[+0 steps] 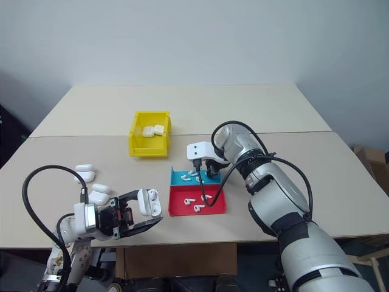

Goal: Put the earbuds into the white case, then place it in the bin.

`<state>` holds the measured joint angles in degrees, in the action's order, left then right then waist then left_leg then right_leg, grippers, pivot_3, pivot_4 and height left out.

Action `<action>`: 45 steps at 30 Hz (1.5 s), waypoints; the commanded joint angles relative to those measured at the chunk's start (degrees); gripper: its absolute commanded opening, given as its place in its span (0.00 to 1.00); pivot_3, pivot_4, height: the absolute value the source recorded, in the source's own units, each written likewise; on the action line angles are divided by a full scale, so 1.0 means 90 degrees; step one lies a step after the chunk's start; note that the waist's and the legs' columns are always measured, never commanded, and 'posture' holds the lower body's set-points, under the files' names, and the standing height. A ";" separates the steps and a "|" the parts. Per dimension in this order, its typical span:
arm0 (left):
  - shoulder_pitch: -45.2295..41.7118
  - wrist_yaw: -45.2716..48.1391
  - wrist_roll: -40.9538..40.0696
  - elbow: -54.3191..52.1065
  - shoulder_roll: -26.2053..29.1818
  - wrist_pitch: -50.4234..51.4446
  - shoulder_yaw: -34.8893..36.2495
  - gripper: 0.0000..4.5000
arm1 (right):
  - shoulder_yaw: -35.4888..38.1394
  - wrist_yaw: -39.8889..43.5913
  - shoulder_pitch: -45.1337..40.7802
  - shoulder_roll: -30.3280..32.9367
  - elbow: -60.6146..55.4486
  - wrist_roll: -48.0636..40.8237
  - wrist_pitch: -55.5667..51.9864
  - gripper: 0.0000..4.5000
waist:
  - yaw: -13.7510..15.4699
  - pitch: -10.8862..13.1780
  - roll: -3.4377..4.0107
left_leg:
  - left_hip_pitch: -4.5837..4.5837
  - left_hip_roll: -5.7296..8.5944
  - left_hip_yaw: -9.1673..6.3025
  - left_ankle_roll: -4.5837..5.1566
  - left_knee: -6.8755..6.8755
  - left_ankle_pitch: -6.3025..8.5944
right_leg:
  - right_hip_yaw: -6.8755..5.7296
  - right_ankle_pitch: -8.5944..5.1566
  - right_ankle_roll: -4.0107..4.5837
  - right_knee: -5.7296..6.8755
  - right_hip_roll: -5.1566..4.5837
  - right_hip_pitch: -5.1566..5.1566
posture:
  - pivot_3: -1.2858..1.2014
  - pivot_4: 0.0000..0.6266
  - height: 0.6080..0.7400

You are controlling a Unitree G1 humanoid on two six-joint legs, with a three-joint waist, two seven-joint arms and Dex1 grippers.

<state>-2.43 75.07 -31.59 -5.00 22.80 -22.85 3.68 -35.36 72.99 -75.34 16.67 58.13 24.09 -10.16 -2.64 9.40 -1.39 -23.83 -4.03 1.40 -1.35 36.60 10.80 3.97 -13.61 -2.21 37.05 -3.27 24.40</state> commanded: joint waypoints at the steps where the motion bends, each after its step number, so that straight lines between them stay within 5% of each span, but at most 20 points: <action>1: -0.0044 -0.0050 -0.0034 -0.0034 0.0050 -0.0142 0.0032 0.61 | 0.0106 -0.0031 -0.0053 -0.0019 -0.0008 0.0052 0.0100 0.22 | 0.0000 0.0000 0.0000 | 0.0000 0.0000 0.0000 0.0000 0.0000 0.0000 | 0.0000 0.0000 0.0000 0.0000 0.0000 0.0000 | 0.52 0.24 1.00; 13: -0.0172 -0.0015 -0.0079 0.0091 0.0099 -0.0175 0.0023 0.61 | 0.0190 -0.0085 0.0004 0.0059 -0.0175 0.0035 0.0085 0.18 | 0.0002 0.0000 0.0000 | 0.0001 0.0000 0.0000 0.0000 0.0000 0.0000 | 0.0000 0.0000 0.0000 0.0001 0.0000 -0.0001 | 0.52 0.24 1.00; 19: -0.0301 -0.0126 -0.0170 0.0016 0.0089 -0.0047 0.0058 0.61 | 0.0937 0.0190 -0.0074 0.0555 -0.1290 -0.0521 -0.0534 0.18 | 0.0009 0.0001 0.0001 | -0.0002 0.0000 0.0000 0.0000 0.0000 0.0000 | 0.0000 0.0000 -0.0001 0.0000 0.0000 0.0000 | 0.52 0.24 1.00; 26: -0.0493 -0.0403 -0.0332 -0.0199 0.0050 0.0239 0.0067 0.61 | 0.3530 -0.0154 0.0554 0.1178 -0.4490 -0.2575 -0.2854 0.18 | 0.0047 0.0001 0.0001 | -0.0002 0.0000 -0.0001 0.0000 -0.0002 0.0000 | -0.0001 -0.0001 -0.0003 -0.0002 -0.0001 -0.0003 | 0.52 0.24 1.00; 32: -0.1082 -0.0716 -0.0355 -0.0129 -0.0079 0.0460 -0.0008 0.61 | 0.5995 -0.1121 0.2328 0.0501 -0.7537 -0.5146 -0.3321 0.18 | 0.0061 0.0000 -0.0001 | 0.0002 0.0003 -0.0009 -0.0001 -0.0001 0.0000 | -0.0006 -0.0001 -0.0008 -0.0004 -0.0003 -0.0016 | 0.52 0.24 1.00; 38: -0.1533 -0.0956 -0.0346 -0.0210 -0.0156 0.1093 -0.0245 0.61 | 0.6281 -0.1908 0.4020 -0.0059 -0.9381 -0.6634 -0.3062 0.18 | 0.0020 0.0000 -0.0001 | 0.0003 0.0005 -0.0011 0.0000 0.0000 0.0000 | -0.0005 0.0000 -0.0012 -0.0004 -0.0002 -0.0018 | 0.52 0.24 1.00; 45: -0.1894 -0.0995 -0.0345 -0.0289 -0.0430 0.1445 -0.0571 0.61 | 0.5856 -0.2688 0.4897 -0.0045 -1.0449 -0.7426 -0.2999 0.18 | 0.0005 0.0000 0.0000 | 0.0014 0.0005 -0.0014 0.0000 0.0000 -0.0001 | -0.0001 -0.0007 -0.0025 0.0000 0.0002 -0.0024 | 0.52 0.24 1.00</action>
<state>-18.13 66.45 -33.96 -5.35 19.23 -10.53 -0.69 18.04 50.30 -31.68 15.55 -32.96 -40.34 -38.08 -2.59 9.40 -1.39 -23.72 -3.98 1.28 -1.35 36.61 10.79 3.96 -13.68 -2.43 37.05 -3.25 24.19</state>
